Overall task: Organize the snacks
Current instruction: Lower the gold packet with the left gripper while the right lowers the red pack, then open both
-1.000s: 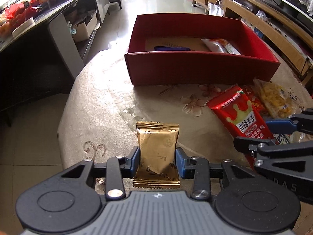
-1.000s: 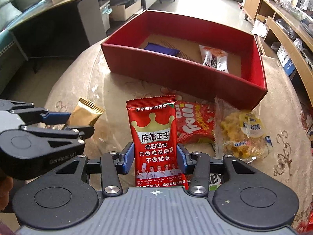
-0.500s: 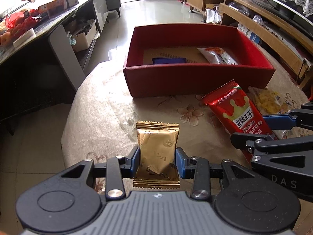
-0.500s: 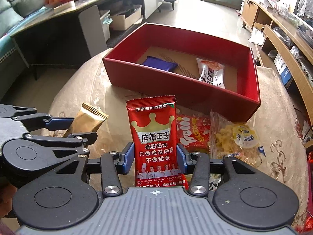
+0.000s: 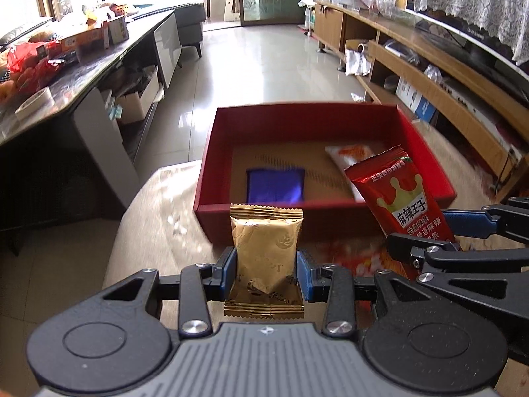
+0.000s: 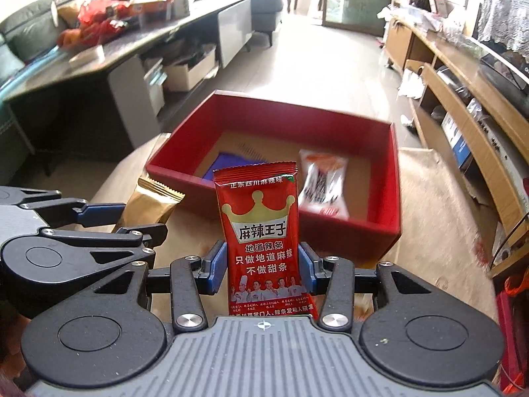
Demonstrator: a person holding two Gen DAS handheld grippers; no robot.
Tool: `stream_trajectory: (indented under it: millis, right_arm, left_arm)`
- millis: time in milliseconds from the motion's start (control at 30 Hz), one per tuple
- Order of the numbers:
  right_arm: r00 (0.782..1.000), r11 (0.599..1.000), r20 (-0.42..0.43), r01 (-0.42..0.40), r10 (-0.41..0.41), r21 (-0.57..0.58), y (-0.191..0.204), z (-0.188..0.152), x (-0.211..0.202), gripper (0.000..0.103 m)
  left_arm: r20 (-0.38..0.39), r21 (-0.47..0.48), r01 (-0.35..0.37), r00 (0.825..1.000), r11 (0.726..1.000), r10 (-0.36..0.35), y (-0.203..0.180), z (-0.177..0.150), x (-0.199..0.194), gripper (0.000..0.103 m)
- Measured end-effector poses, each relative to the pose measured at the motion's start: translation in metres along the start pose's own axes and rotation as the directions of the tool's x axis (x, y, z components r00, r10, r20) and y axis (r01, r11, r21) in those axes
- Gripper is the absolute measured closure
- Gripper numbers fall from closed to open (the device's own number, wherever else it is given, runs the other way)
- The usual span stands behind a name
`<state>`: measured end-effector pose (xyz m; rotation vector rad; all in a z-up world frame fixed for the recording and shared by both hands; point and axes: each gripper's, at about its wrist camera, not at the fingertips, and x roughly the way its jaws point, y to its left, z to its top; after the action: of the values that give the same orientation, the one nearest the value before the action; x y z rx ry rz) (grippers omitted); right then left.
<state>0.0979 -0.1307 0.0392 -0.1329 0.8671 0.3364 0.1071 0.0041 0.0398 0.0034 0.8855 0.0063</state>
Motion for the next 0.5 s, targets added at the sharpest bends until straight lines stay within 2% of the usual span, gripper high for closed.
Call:
stream_trajectory:
  millis: [333,500]
  right_arm:
    - [0.997,0.998,0.062,0.039,-0.041,0.044,-0.025,0.036,0.02,0.051]
    - [0.996,0.995,0.085,0.026,-0.035,0.1,-0.042,0.045,0.037,0.051]
  left_arm:
    - [0.032,-0.003,-0.016,0.999,1.0,0.016,-0.013,0.047,0.024,0.068]
    - [0.034,0.007,-0.042,0.999,0.999,0.042,-0.021,0.065,0.048,0.068]
